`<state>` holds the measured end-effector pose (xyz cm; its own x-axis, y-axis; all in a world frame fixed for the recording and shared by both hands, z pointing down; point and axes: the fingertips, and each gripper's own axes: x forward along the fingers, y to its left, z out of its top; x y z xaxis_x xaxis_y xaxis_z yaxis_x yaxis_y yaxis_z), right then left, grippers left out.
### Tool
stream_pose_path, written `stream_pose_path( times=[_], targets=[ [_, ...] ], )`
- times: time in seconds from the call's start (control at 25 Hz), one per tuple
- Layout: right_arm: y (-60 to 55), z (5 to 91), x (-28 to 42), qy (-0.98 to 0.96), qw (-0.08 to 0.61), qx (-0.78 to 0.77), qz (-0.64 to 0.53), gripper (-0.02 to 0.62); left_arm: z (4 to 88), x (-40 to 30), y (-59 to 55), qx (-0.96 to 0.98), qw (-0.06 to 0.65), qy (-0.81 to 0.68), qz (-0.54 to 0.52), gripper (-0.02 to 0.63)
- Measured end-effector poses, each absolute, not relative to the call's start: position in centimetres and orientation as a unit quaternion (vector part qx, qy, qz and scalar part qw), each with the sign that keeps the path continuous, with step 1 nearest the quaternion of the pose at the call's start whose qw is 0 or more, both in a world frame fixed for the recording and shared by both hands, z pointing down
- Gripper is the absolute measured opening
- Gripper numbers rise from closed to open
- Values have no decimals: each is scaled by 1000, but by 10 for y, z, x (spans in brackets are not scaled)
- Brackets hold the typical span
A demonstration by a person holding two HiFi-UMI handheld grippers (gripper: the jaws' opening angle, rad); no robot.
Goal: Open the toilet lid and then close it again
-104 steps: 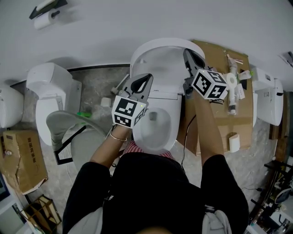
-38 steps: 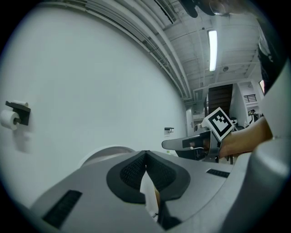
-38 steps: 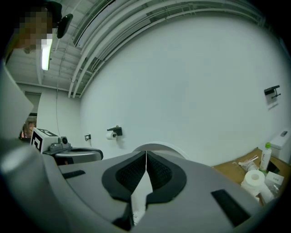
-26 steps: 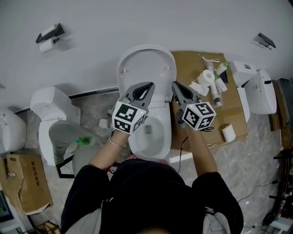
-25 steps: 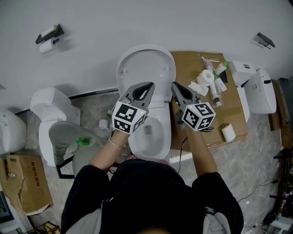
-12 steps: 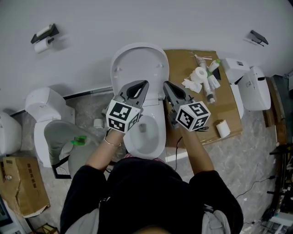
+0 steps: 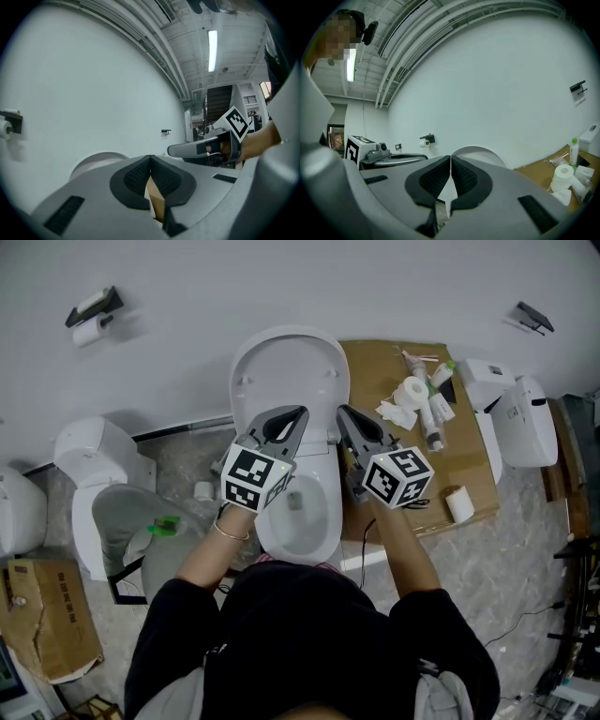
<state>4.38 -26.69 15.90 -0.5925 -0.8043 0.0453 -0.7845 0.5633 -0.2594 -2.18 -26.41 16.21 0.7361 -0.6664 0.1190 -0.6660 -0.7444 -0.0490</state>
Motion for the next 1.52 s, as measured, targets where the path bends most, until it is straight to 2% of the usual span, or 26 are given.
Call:
stream_pose_path(
  times=[0.92,1.52],
  targets=[
    [-281,169,60,875,30,-465,-132,21,168,-15,-280,-931,-15,360,-58,3],
    [-320,184,83,854,-1,-509,-108,23,176,-11,-305,-930,-27,363,-61,5]
  ],
)
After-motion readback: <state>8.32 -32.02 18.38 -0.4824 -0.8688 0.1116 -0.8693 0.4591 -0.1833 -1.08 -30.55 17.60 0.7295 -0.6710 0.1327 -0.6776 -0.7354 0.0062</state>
